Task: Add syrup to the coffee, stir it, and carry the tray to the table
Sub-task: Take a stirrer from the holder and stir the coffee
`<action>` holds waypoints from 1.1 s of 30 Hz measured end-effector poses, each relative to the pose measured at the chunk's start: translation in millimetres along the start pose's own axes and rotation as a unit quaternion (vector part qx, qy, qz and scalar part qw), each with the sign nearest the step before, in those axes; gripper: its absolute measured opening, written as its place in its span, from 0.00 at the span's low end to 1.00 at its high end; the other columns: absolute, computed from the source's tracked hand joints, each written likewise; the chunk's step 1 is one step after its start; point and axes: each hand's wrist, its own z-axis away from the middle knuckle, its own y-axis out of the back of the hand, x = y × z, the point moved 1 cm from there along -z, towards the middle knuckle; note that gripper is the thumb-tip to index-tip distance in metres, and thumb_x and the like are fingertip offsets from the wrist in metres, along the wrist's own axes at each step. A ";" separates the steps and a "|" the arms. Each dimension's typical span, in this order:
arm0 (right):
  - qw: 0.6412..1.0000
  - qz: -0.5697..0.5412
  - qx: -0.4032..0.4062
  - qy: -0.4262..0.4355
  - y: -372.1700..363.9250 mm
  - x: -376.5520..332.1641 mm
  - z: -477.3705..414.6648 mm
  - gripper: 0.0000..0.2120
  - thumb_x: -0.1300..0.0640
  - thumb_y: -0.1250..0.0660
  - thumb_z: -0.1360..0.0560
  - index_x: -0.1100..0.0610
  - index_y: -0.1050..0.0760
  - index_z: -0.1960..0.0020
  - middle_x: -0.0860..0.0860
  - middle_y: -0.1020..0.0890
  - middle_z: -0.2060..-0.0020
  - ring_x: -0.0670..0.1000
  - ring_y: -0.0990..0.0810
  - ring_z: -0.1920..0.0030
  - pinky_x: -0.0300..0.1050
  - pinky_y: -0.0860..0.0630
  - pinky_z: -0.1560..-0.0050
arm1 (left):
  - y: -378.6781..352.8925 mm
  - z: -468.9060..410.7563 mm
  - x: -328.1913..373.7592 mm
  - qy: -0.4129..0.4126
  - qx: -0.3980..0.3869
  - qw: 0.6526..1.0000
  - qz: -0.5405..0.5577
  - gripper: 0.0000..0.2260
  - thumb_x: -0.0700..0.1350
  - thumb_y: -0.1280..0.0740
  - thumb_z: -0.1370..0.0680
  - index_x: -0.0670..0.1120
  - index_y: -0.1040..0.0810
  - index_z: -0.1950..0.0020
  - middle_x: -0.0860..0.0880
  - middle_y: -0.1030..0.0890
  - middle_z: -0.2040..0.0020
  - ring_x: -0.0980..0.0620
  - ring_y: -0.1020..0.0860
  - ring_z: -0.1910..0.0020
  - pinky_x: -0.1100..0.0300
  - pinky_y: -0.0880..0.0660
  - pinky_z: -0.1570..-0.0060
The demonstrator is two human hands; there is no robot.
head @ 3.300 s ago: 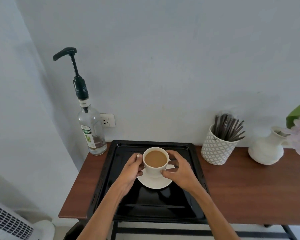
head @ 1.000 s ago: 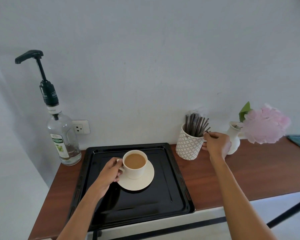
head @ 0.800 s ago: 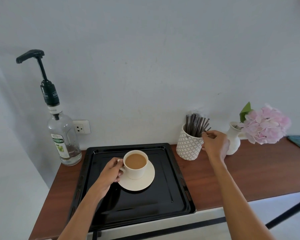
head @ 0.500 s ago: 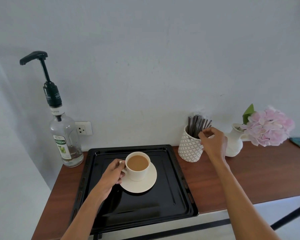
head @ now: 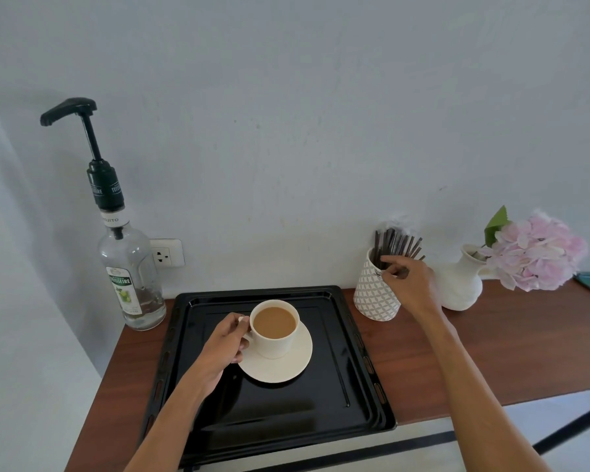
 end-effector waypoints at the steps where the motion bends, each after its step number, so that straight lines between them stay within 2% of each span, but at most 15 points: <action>1: 1.000 0.005 -0.008 0.001 -0.7 -1.3 -0.7 0.15 0.60 0.26 0.25 0.53 0.16 0.39 0.48 0.14 0.60 0.40 0.21 0.61 0.27 0.31 0.62 | 0.1 -0.3 -0.1 -0.001 -0.001 1.000 -0.002 0.10 0.47 0.41 0.15 0.44 0.23 0.47 0.48 0.27 0.59 0.57 0.35 0.69 0.64 0.39 0.72; 7: 1.000 0.011 0.027 0.010 -2.8 -12.7 -7.9 0.07 0.55 0.24 0.25 0.53 0.14 0.47 0.44 0.17 0.63 0.39 0.21 0.62 0.30 0.31 0.63 | -0.6 -2.2 0.0 0.000 0.000 1.000 -0.009 0.11 0.48 0.41 0.16 0.43 0.23 0.46 0.47 0.27 0.58 0.55 0.35 0.67 0.62 0.38 0.69; 11: 0.999 -0.007 0.037 -0.014 -3.6 -18.3 -17.0 0.05 0.52 0.23 0.26 0.51 0.15 0.53 0.42 0.18 0.65 0.39 0.21 0.64 0.30 0.32 0.65 | -1.5 -3.8 0.6 0.000 -0.004 1.000 -0.009 0.11 0.48 0.40 0.16 0.43 0.23 0.46 0.47 0.27 0.58 0.55 0.35 0.67 0.63 0.37 0.70; 16: 1.000 0.009 0.007 -0.003 -7.4 -18.0 -26.0 0.07 0.56 0.26 0.23 0.55 0.13 0.47 0.43 0.17 0.61 0.37 0.20 0.59 0.29 0.32 0.61 | -3.0 -4.2 1.7 0.000 -0.005 1.000 -0.005 0.12 0.48 0.41 0.16 0.41 0.23 0.45 0.46 0.28 0.58 0.55 0.35 0.67 0.63 0.38 0.70; 20: 1.000 0.026 0.009 -0.002 -8.8 -16.4 -28.3 0.06 0.56 0.26 0.23 0.55 0.13 0.49 0.38 0.19 0.64 0.35 0.21 0.62 0.28 0.32 0.62 | -4.1 -3.8 2.8 0.000 -0.005 1.000 -0.004 0.12 0.48 0.40 0.16 0.41 0.23 0.45 0.47 0.28 0.58 0.56 0.35 0.67 0.63 0.38 0.71; 24: 1.000 0.019 0.018 -0.009 -6.5 -17.4 -32.0 0.04 0.54 0.24 0.25 0.54 0.14 0.53 0.37 0.19 0.67 0.36 0.20 0.63 0.35 0.24 0.62 | -5.0 -4.4 3.1 0.002 -0.005 1.000 -0.003 0.12 0.48 0.40 0.16 0.41 0.23 0.44 0.47 0.28 0.59 0.56 0.34 0.67 0.63 0.38 0.70; 29: 0.999 0.022 0.027 -0.004 -5.3 -19.8 -36.3 0.06 0.52 0.22 0.27 0.54 0.14 0.55 0.37 0.21 0.68 0.36 0.21 0.65 0.33 0.30 0.64 | -5.4 -4.1 2.9 0.004 -0.006 1.000 0.003 0.11 0.47 0.40 0.16 0.41 0.23 0.45 0.48 0.28 0.60 0.56 0.34 0.68 0.64 0.38 0.71; 33: 0.998 0.039 0.035 0.020 -3.8 -20.5 -36.7 0.08 0.53 0.25 0.24 0.57 0.13 0.51 0.34 0.23 0.67 0.36 0.23 0.64 0.33 0.31 0.63 | -5.3 -3.6 3.9 0.003 -0.007 1.000 0.006 0.11 0.48 0.40 0.16 0.41 0.23 0.45 0.48 0.28 0.59 0.56 0.35 0.68 0.63 0.39 0.71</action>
